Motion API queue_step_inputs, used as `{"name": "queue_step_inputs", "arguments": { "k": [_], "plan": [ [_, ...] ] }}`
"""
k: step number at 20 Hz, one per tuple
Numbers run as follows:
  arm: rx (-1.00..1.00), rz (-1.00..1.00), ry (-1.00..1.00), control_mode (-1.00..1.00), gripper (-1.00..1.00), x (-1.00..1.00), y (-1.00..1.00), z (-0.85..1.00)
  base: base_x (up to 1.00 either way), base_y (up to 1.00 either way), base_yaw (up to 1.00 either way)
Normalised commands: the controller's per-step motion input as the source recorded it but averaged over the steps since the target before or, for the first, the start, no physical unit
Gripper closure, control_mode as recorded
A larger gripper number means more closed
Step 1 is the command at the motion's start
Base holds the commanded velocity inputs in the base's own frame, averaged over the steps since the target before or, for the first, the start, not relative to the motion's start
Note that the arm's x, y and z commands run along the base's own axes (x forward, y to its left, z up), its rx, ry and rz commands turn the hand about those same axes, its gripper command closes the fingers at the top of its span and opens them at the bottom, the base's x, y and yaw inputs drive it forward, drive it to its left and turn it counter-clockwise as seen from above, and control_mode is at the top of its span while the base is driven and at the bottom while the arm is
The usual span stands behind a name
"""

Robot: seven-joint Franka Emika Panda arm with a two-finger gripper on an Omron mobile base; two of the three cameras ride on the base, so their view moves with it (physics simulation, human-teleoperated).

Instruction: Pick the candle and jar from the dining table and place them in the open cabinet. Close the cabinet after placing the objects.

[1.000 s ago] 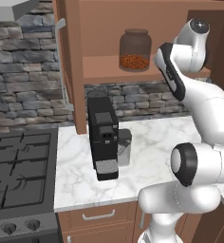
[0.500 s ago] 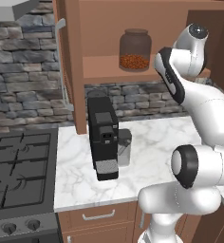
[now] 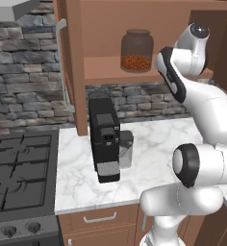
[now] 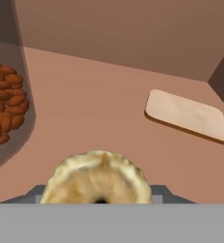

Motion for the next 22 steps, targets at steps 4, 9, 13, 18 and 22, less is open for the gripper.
{"name": "queue_step_inputs", "arguments": {
  "k": [4,9,13,18,22],
  "plan": [
    [0.0,0.0,0.0,-1.0,1.0,0.22,0.0,-0.13,0.0,0.0,0.0],
    [0.0,0.0,0.0,-1.0,1.0,0.27,0.0,-0.14,0.0,0.0,0.0],
    [0.0,0.0,0.0,-1.0,1.0,0.3,-0.01,-0.13,0.0,0.0,0.0],
    [0.0,0.0,0.02,-1.0,1.0,0.14,-0.01,-0.26,0.0,0.0,0.0],
    [0.0,0.0,0.0,-1.0,1.0,0.08,-0.01,-0.37,0.0,0.0,0.0]
  ]
}}
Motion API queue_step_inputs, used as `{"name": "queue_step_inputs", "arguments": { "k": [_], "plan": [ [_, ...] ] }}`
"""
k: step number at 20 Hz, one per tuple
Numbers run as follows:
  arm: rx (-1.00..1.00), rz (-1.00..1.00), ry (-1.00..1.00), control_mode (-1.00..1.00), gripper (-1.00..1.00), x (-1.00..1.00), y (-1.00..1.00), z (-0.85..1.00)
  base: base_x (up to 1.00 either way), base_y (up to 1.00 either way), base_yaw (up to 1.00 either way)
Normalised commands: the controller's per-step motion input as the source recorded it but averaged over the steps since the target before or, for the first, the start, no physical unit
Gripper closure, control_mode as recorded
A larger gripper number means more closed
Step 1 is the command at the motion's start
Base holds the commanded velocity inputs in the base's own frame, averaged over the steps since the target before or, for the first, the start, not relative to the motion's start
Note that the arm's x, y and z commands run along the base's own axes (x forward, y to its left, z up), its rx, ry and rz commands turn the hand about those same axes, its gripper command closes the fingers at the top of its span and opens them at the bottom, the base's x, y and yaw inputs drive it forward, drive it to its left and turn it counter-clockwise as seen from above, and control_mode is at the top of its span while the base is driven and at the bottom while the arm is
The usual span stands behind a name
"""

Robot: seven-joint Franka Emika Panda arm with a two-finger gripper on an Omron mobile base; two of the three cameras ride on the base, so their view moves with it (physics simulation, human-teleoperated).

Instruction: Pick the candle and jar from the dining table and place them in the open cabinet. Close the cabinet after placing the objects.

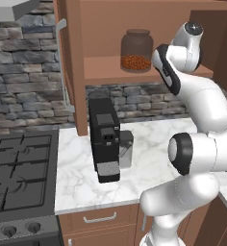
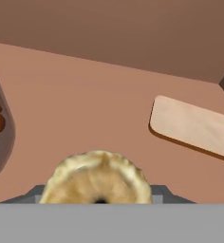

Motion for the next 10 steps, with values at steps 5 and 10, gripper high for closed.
{"name": "queue_step_inputs", "arguments": {
  "k": [5,10],
  "plan": [
    [0.0,0.0,0.0,-1.0,1.0,0.1,0.0,-0.33,0.0,0.0,0.0],
    [0.0,0.0,0.0,-1.0,-1.0,0.1,-0.05,-0.15,0.0,0.0,0.0]
  ]
}}
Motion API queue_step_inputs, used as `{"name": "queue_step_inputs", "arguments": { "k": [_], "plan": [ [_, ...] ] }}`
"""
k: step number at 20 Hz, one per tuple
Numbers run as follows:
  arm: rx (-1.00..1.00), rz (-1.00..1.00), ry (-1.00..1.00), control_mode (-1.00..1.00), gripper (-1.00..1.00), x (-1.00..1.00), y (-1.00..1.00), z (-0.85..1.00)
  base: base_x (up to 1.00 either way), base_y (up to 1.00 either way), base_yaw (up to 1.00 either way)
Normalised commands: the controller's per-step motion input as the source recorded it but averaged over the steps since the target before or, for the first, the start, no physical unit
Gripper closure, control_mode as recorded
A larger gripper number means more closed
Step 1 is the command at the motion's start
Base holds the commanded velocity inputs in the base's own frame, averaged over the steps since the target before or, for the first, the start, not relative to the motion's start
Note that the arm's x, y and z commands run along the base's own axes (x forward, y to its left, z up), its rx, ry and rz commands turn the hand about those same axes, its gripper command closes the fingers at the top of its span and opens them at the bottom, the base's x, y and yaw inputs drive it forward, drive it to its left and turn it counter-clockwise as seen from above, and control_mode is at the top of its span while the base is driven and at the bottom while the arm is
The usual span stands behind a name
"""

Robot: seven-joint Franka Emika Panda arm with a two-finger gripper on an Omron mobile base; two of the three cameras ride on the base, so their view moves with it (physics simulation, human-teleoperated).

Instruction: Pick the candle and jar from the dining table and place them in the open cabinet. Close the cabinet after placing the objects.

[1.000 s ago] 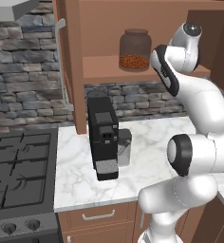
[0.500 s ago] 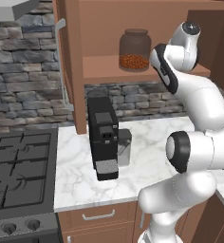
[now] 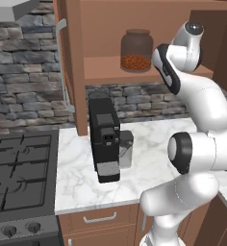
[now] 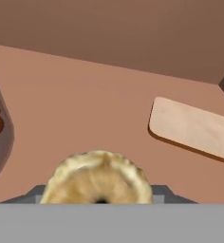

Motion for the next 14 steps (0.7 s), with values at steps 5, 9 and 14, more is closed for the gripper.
{"name": "queue_step_inputs", "arguments": {
  "k": [5,9,14],
  "plan": [
    [0.0,0.0,0.0,-1.0,-1.0,0.18,-0.06,0.0,0.0,0.0,0.0],
    [0.0,0.0,0.0,-1.0,-1.0,0.12,0.0,-0.08,0.0,0.0,0.0],
    [0.0,0.0,0.0,-1.0,-1.0,0.09,-0.01,-0.14,0.0,0.0,0.0]
  ]
}}
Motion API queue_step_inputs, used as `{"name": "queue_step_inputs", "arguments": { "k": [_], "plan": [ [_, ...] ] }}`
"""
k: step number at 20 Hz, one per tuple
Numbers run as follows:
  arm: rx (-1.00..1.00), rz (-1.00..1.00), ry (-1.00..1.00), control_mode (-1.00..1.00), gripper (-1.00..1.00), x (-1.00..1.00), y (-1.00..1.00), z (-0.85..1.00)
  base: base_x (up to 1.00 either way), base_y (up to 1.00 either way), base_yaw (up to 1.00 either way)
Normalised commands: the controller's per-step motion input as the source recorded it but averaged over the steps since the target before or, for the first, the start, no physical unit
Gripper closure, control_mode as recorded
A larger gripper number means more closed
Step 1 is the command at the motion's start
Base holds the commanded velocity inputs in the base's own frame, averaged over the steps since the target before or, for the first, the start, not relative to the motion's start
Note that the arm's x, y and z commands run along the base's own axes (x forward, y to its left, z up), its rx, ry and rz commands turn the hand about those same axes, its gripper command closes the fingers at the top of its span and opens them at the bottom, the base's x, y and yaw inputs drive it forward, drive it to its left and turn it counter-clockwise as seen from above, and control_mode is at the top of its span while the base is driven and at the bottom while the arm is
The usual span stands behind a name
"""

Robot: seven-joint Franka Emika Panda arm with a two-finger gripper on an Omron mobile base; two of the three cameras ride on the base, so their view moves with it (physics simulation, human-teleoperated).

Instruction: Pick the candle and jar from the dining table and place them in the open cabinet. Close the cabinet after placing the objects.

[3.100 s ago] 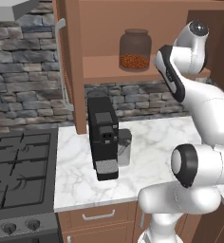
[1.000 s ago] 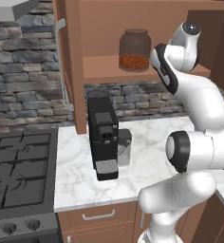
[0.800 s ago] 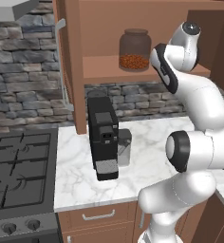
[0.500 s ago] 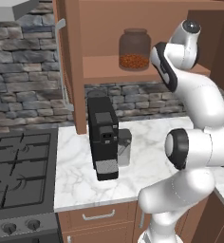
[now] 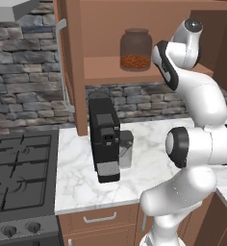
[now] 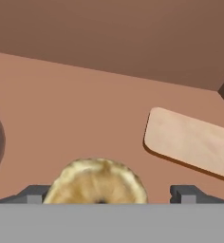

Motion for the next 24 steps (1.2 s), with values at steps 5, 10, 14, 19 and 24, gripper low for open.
{"name": "queue_step_inputs", "arguments": {
  "k": [5,10,14,19,24],
  "plan": [
    [0.0,0.0,0.0,-1.0,-1.0,0.0,-0.01,-0.05,0.0,0.0,0.0],
    [0.0,0.0,-0.02,-1.0,-1.0,0.0,0.0,0.03,0.0,0.0,0.0],
    [0.0,0.0,-0.02,-1.0,-1.0,0.01,0.0,0.01,0.0,0.0,0.0],
    [0.0,0.0,-0.05,-1.0,-1.0,0.01,0.0,0.06,0.0,0.0,0.0],
    [0.0,0.0,-0.08,-1.0,-1.0,0.06,0.0,0.12,0.0,0.0,0.0]
  ]
}}
